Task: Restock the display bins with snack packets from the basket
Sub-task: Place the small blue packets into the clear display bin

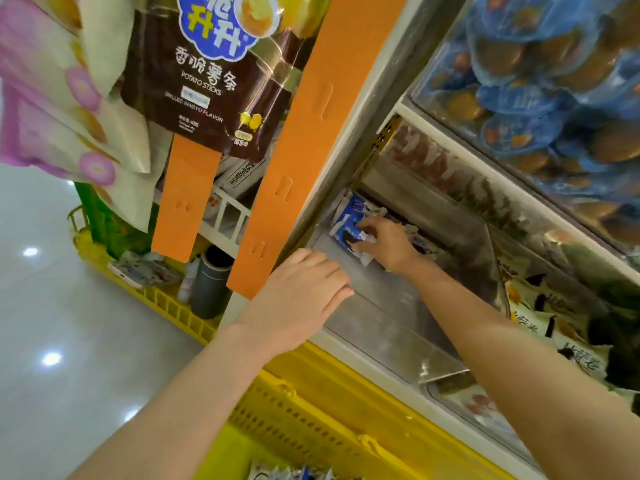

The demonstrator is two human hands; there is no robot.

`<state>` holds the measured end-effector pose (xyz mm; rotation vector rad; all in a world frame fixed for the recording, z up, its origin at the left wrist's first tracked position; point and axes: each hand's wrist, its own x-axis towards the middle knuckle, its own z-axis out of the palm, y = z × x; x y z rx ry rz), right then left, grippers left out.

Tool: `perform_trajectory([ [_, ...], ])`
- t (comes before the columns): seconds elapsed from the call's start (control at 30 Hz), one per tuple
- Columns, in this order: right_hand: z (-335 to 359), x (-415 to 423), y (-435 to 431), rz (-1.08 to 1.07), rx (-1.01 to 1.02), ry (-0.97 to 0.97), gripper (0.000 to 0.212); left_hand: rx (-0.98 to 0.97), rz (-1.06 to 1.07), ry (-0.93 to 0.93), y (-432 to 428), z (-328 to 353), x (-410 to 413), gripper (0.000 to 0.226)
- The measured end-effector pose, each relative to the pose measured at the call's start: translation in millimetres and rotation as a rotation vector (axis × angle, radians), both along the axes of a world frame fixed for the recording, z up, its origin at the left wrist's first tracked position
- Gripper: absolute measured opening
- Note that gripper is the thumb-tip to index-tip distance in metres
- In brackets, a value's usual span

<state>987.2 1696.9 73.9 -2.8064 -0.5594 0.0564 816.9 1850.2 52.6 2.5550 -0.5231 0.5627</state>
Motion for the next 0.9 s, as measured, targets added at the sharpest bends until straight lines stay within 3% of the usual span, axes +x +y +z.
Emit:
perform_trajectory([
  [0.2, -4, 16, 2, 0.044, 0.019, -0.045, 0.044, -0.012, -0.017, -0.038, 1, -6, 4, 0.036],
  [0.33, -10, 18, 3, 0.080, -0.133, -0.242, 0.042, -0.018, -0.018, -0.032, 0, -5, 4, 0.038],
  [0.5, -1, 11, 6, 0.046, -0.219, -0.242, 0.048, 0.051, 0.011, -0.009, 0, 0, 0, 0.044],
  [0.6, 11, -10, 7, 0.013, -0.088, -0.197, 0.046, 0.095, 0.029, 0.041, -1, 7, -1, 0.047],
  [0.77, 28, -87, -10, 0.031, 0.220, -0.148, 0.034, 0.099, 0.065, 0.060, -4, 8, -7, 0.030],
  [0.9, 20, -161, -41, 0.110, 0.183, -0.035, 0.038, 0.122, 0.106, 0.061, -7, 11, -24, 0.033],
])
